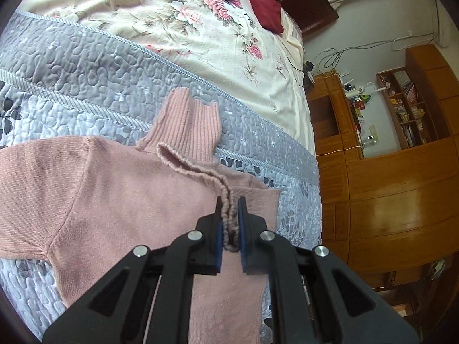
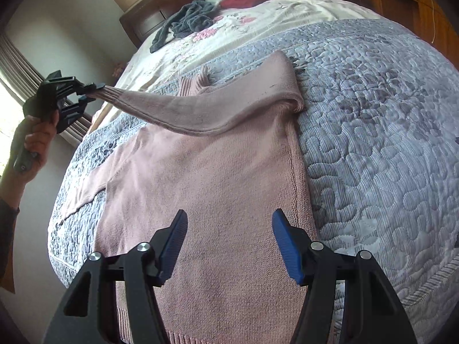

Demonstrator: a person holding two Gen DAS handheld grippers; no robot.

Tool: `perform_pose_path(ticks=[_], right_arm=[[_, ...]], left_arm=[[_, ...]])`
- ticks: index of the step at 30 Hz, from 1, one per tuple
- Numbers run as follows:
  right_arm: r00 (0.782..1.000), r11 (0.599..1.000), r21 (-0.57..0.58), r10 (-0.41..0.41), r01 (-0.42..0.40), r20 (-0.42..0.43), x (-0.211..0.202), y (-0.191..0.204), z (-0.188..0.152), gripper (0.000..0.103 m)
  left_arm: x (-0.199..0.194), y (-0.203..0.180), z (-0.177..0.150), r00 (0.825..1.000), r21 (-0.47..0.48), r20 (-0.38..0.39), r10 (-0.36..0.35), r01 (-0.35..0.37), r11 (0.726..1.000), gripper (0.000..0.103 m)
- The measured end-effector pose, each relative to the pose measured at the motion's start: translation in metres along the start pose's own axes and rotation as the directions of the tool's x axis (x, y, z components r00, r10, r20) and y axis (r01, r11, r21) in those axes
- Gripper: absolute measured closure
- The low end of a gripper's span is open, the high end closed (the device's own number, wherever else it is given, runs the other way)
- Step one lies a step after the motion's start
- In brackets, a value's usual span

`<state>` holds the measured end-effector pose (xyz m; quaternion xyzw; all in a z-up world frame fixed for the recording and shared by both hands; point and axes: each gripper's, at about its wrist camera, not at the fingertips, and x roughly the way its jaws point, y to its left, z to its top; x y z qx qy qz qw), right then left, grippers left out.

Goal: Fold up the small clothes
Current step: 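Grasp the other sleeve cuff with the left tool and fold it across, then open the left tool to lay the cuff on the sweater body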

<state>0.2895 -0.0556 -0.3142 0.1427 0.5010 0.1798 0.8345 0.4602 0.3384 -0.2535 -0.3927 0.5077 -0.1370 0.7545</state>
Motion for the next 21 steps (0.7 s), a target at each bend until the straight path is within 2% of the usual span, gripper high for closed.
perform_pose_path(ticks=[5, 11, 17, 21], right_arm=[[1.000, 1.000, -0.001, -0.002, 0.002, -0.012, 0.006, 0.002, 0.000, 0.041], [0.999, 1.000, -0.005, -0.001, 0.000, -0.033, 0.017, 0.006, -0.002, 0.041], [0.999, 1.000, -0.020, -0.003, 0.002, -0.047, 0.025, 0.012, 0.000, 0.041], [0.998, 0.999, 0.001, 0.037, -0.037, -0.044, 0.030, 0.009, 0.018, 0.041]], left_arm=[[-0.024, 0.026, -0.005, 0.999, -0.018, 0.030, -0.018, 0.018, 1.000, 0.096], [-0.042, 0.080, -0.013, 0.999, -0.083, 0.051, -0.014, 0.018, 0.996, 0.096], [-0.029, 0.147, -0.023, 1.000, -0.154, 0.014, 0.017, -0.014, 0.988, 0.096], [-0.007, 0.179, -0.031, 0.999, -0.175, -0.035, 0.040, -0.046, 0.984, 0.096]])
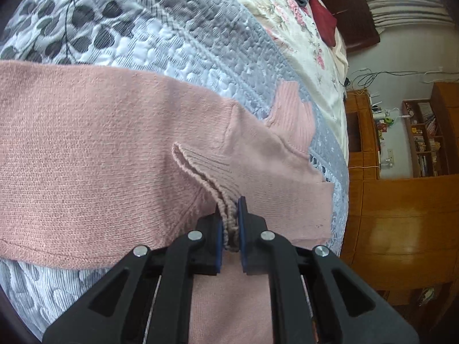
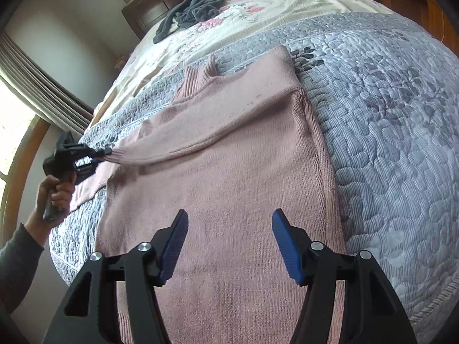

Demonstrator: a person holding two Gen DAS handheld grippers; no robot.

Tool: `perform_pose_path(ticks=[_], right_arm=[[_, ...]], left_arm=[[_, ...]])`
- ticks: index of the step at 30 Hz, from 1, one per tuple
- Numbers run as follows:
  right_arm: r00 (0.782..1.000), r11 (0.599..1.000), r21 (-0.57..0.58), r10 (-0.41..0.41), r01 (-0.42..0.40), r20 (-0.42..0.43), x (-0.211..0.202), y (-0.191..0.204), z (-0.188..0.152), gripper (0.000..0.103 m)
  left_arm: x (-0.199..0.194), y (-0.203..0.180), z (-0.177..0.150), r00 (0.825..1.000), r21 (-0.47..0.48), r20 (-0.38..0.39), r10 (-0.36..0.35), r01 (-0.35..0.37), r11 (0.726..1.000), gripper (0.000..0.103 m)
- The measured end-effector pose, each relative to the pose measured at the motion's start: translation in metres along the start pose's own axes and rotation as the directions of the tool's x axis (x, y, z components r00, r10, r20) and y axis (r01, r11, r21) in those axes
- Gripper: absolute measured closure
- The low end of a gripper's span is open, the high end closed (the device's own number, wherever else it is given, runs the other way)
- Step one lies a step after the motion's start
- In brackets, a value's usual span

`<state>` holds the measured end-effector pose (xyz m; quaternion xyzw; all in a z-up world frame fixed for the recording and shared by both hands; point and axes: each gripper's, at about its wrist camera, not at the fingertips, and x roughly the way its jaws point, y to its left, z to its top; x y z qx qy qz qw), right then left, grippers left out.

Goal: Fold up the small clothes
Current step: 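Open the left tool to lay the cuff on the sweater body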

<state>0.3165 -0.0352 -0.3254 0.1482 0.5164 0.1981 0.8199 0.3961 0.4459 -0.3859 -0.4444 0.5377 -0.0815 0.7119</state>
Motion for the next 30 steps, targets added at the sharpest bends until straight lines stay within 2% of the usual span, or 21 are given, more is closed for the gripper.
perform_pose_path(ticks=[4, 6, 7, 9, 12, 13, 15, 17, 19, 20, 22, 25, 26, 27, 29, 30], right_arm=[[0.996, 0.995, 0.049, 0.083, -0.085, 0.037, 0.010, -0.009, 0.048, 0.041], [0.985, 0.982, 0.083, 0.168, -0.171, 0.047, 0.026, -0.016, 0.082, 0.041], [0.976, 0.969, 0.115, 0.212, -0.217, 0.047, 0.037, -0.022, 0.098, 0.041], [0.950, 0.927, 0.211, 0.312, -0.310, 0.026, 0.066, -0.042, 0.124, 0.038], [0.946, 0.902, 0.299, 0.324, -0.312, 0.011, 0.097, -0.078, 0.140, 0.038], [0.952, 0.904, 0.315, 0.307, -0.290, -0.002, 0.105, -0.092, 0.140, 0.040], [0.941, 0.891, 0.328, 0.339, -0.315, -0.018, 0.114, -0.115, 0.138, 0.067], [0.925, 0.869, 0.350, 0.380, -0.349, -0.019, 0.115, -0.128, 0.135, 0.075], [0.911, 0.840, 0.389, 0.411, -0.378, -0.002, 0.111, -0.132, 0.137, 0.068], [0.909, 0.832, 0.396, 0.417, -0.388, 0.016, 0.107, -0.130, 0.142, 0.057], [0.910, 0.833, 0.384, 0.412, -0.399, 0.052, 0.105, -0.125, 0.157, 0.051], [0.900, 0.815, 0.401, 0.432, -0.417, 0.059, 0.121, -0.124, 0.177, 0.050], [0.907, 0.822, 0.404, 0.419, -0.402, 0.049, 0.128, -0.126, 0.181, 0.052], [0.918, 0.829, 0.415, 0.396, -0.375, 0.039, 0.137, -0.132, 0.185, 0.056], [0.923, 0.822, 0.450, 0.384, -0.348, 0.014, 0.147, -0.143, 0.186, 0.069], [0.924, 0.825, 0.446, 0.382, -0.346, 0.010, 0.145, -0.143, 0.188, 0.069]], left_arm=[[0.010, 0.011, -0.005, 1.000, 0.010, -0.005, -0.012, 0.012, 1.000, 0.095], [0.008, 0.016, -0.007, 1.000, 0.014, 0.009, 0.000, 0.000, 1.000, 0.094], [0.005, 0.018, -0.008, 1.000, 0.014, 0.020, 0.020, -0.020, 1.000, 0.092], [-0.006, 0.026, -0.008, 0.998, -0.017, 0.052, 0.028, -0.028, 0.999, 0.078], [-0.032, 0.024, -0.011, 0.994, -0.016, 0.112, -0.001, 0.003, 1.000, 0.066], [-0.039, 0.020, -0.014, 0.992, -0.002, 0.125, -0.023, 0.024, 1.000, 0.064], [-0.047, 0.009, -0.022, 0.989, 0.035, 0.126, -0.074, 0.070, 0.997, 0.061], [-0.043, -0.004, -0.028, 0.988, 0.072, 0.098, -0.121, 0.114, 0.991, 0.059], [-0.031, -0.012, -0.034, 0.984, 0.090, 0.064, -0.166, 0.160, 0.983, 0.057], [-0.022, -0.013, -0.036, 0.984, 0.094, 0.050, -0.169, 0.163, 0.982, 0.057], [-0.001, -0.010, -0.036, 0.989, 0.077, 0.027, -0.149, 0.146, 0.986, 0.057], [0.024, 0.004, -0.034, 0.995, 0.040, 0.012, -0.102, 0.102, 0.994, 0.057], [0.029, 0.010, -0.033, 0.994, 0.020, 0.013, -0.106, 0.105, 0.994, 0.058], [0.032, 0.015, -0.033, 0.993, 0.005, 0.018, -0.114, 0.113, 0.994, 0.061], [0.028, 0.021, -0.034, 0.990, -0.028, 0.024, -0.141, 0.141, 0.990, 0.062], [0.022, 0.020, -0.036, 0.988, -0.034, 0.031, -0.152, 0.153, 0.988, 0.057]])
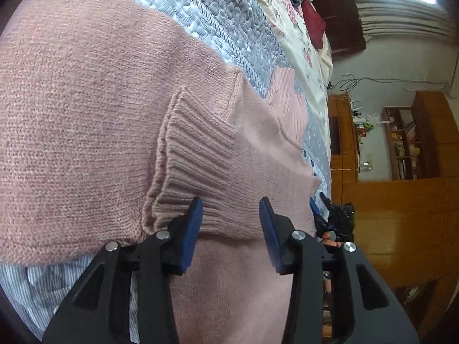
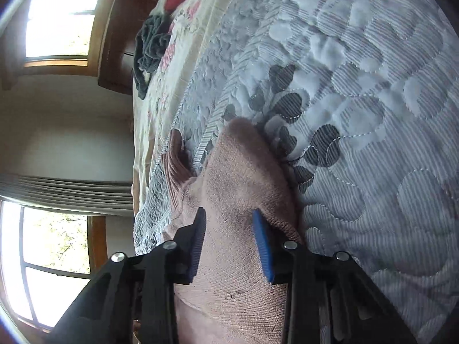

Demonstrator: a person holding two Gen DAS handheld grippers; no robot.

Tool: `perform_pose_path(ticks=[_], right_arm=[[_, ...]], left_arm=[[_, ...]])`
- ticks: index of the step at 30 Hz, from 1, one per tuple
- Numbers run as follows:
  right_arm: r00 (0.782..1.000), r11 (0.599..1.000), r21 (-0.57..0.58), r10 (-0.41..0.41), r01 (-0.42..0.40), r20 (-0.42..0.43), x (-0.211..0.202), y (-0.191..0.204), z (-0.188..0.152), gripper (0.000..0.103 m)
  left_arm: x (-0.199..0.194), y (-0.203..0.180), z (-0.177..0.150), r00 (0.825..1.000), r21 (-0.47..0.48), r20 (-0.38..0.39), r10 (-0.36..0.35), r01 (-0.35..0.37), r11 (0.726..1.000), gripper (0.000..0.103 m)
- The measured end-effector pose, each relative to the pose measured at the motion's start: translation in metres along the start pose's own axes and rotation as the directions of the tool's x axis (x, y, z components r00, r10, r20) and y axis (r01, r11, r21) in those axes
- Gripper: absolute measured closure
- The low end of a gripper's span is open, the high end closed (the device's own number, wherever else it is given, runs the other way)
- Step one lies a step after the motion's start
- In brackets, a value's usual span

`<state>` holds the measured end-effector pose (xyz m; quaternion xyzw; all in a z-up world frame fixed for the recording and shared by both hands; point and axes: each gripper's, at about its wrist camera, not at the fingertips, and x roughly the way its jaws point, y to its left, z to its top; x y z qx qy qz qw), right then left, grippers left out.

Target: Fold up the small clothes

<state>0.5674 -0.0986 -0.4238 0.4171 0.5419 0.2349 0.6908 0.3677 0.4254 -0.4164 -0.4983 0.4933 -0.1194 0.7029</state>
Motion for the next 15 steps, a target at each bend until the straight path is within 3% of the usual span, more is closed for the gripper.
perform_pose_path(ticks=[3, 5, 7, 8, 10, 11, 13, 15], right_arm=[[0.999, 0.998, -0.069, 0.012, -0.010, 0.034, -0.011, 0.019, -0.002, 0.055], [0.998, 0.997, -0.076, -0.030, 0.034, 0.057, -0.011, 0.017, 0.003, 0.053], [0.994, 0.994, -0.029, -0.101, 0.102, 0.037, -0.005, 0.005, 0.007, 0.070], [0.993, 0.993, -0.029, -0.115, 0.117, 0.039, -0.006, 0.008, 0.007, 0.070], [0.987, 0.987, -0.053, -0.151, 0.154, 0.055, -0.014, 0.023, 0.001, 0.061], [0.983, 0.980, -0.087, -0.172, 0.178, 0.068, -0.019, 0.035, -0.002, 0.055], [0.980, 0.966, -0.170, -0.185, 0.196, 0.079, -0.023, 0.060, -0.011, 0.055], [0.979, 0.954, -0.225, -0.186, 0.200, 0.082, -0.025, 0.081, -0.025, 0.053]], left_arm=[[-0.023, -0.009, -0.002, 0.999, 0.033, 0.046, -0.005, 0.003, 0.999, 0.038], [-0.030, -0.003, 0.000, 0.998, 0.023, 0.066, 0.020, -0.021, 0.999, 0.036], [-0.032, 0.007, 0.003, 0.998, -0.021, 0.058, 0.014, -0.013, 1.000, 0.042], [-0.038, 0.008, 0.003, 0.998, -0.031, 0.062, 0.010, -0.008, 0.999, 0.042], [-0.059, 0.005, 0.000, 0.995, -0.031, 0.101, -0.009, 0.012, 0.999, 0.037], [-0.075, 0.006, -0.002, 0.991, -0.031, 0.133, -0.026, 0.031, 0.999, 0.032], [-0.115, 0.019, -0.010, 0.976, -0.055, 0.214, -0.024, 0.036, 0.998, 0.027], [-0.163, 0.041, -0.024, 0.951, -0.099, 0.305, 0.049, -0.019, 0.995, 0.027]])
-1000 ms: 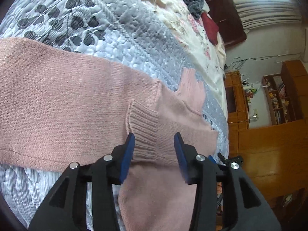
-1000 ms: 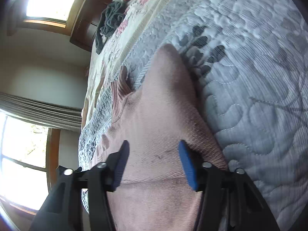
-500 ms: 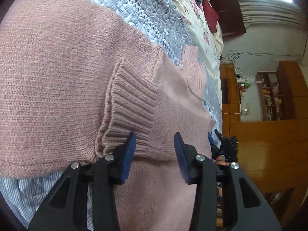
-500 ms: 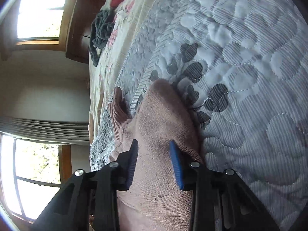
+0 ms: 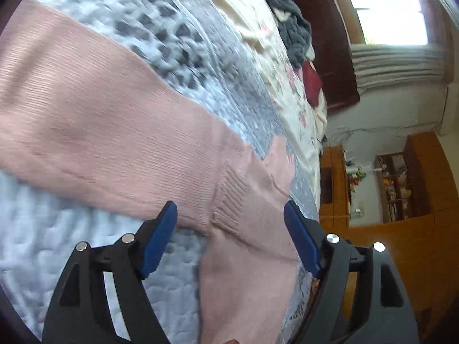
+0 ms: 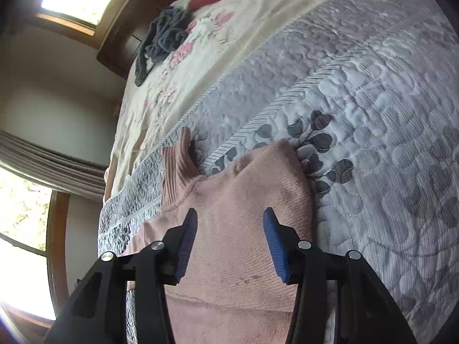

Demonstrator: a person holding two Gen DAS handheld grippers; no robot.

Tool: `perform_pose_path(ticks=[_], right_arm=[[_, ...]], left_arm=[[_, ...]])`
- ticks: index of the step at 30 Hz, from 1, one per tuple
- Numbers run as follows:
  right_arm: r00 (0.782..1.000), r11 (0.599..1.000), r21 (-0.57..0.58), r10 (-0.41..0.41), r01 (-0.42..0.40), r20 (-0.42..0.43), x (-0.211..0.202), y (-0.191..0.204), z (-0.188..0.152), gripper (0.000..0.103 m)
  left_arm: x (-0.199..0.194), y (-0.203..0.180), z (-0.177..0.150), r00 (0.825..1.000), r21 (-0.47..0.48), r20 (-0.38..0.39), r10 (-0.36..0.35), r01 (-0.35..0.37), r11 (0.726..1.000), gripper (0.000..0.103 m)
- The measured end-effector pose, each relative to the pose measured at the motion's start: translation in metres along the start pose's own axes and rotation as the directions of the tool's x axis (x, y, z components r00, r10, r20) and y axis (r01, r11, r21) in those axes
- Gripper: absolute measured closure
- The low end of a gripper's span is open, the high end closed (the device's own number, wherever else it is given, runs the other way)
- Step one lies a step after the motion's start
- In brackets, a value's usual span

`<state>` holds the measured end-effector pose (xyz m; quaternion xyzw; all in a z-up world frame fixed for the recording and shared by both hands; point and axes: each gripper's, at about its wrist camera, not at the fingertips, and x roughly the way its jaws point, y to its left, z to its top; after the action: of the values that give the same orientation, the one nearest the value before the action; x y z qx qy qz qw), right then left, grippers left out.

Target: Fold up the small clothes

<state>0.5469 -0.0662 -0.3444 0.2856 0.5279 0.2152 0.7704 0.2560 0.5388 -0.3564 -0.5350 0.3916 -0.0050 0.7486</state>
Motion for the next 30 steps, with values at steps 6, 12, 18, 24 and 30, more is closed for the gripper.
perform_pose_path(ticks=[6, 12, 18, 24, 30], right_arm=[[0.998, 0.995, -0.088, 0.041, -0.045, -0.043, 0.005, 0.054, -0.048, 0.049], [0.988, 0.981, -0.168, 0.072, -0.095, -0.134, 0.034, 0.115, -0.098, 0.049], [0.974, 0.956, -0.251, 0.104, -0.154, -0.201, 0.051, 0.171, -0.136, 0.049], [0.969, 0.938, -0.305, 0.097, -0.165, -0.226, 0.051, 0.196, -0.152, 0.049], [0.970, 0.933, -0.320, 0.091, -0.163, -0.227, 0.041, 0.201, -0.157, 0.049]], left_arm=[[-0.151, 0.100, 0.015, 0.946, -0.211, 0.251, 0.205, -0.153, 0.965, 0.028], [-0.233, 0.170, 0.046, 0.884, -0.405, 0.384, 0.266, -0.098, 0.909, 0.029], [-0.240, 0.187, 0.080, 0.881, -0.412, 0.386, 0.275, -0.101, 0.905, 0.032], [-0.231, 0.195, 0.084, 0.884, -0.434, 0.363, 0.294, -0.119, 0.893, 0.089], [-0.233, 0.173, 0.081, 0.869, -0.393, 0.385, 0.311, -0.150, 0.907, 0.098]])
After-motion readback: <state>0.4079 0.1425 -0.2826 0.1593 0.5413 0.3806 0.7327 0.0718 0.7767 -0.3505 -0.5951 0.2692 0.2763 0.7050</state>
